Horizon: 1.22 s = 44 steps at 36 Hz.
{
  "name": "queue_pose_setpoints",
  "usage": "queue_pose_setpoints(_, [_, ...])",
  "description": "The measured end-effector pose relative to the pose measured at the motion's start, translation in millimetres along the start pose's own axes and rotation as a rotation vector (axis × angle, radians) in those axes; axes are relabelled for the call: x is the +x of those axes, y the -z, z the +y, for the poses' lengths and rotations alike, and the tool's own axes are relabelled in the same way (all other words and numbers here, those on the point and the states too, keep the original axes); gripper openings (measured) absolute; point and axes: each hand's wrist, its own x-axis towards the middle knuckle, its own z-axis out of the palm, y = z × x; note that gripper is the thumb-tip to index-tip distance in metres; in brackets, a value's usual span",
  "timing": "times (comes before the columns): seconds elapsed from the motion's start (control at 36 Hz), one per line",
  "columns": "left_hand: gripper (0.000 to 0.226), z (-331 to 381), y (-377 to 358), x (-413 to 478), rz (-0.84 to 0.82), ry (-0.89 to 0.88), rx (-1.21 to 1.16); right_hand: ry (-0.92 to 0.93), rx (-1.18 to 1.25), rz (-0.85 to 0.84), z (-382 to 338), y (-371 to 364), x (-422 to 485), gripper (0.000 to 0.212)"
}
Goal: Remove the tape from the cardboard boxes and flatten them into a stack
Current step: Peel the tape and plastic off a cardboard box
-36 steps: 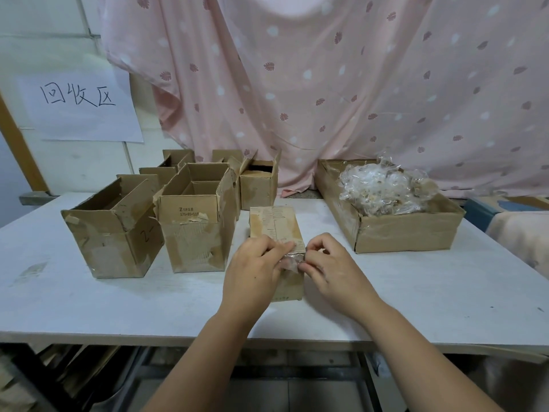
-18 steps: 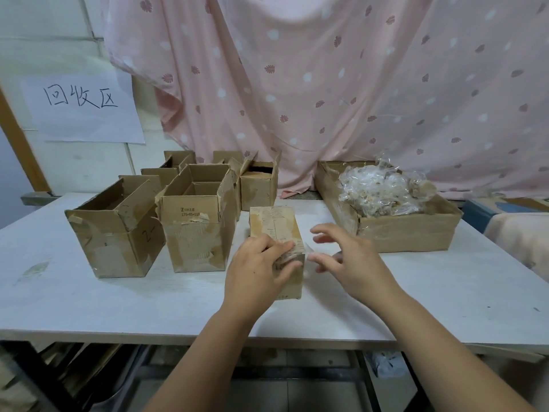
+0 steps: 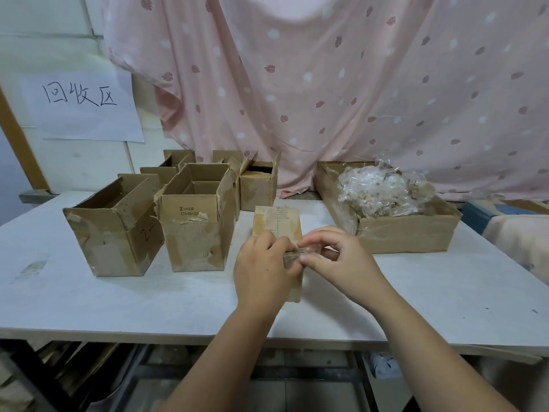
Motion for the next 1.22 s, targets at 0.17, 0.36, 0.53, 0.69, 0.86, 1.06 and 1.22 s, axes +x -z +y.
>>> queue_pose_setpoints(0.17, [0.028,7,1,1,0.037,0.024,0.003,0.021,0.087,-0.119,-15,4,9,0.034])
queue_pose_setpoints(0.36, [0.035,12,4,7,-0.03,0.169,-0.024,0.087,-0.195,0.313,-1,-18,7,0.028])
queue_pose_setpoints(0.53, [0.037,11,7,7,-0.083,0.289,-0.063,0.111,-0.217,0.291,30,-46,-7,0.013])
queue_pose_setpoints(0.69, [0.029,11,13,8,0.088,0.445,-0.299,0.255,-0.354,0.297,39,-49,-6,0.029])
queue_pose_setpoints(0.86, [0.034,-5,24,30,0.062,0.653,-0.644,0.273,-0.474,0.219,47,-50,-2,0.036])
queue_pose_setpoints(1.06, [0.038,-18,32,36,0.003,0.8,-0.96,0.236,-0.444,0.182,47,-56,1,0.037])
queue_pose_setpoints(1.22, [0.044,-17,44,9,0.0,0.657,-0.827,0.205,-0.439,0.192,44,-59,1,0.046])
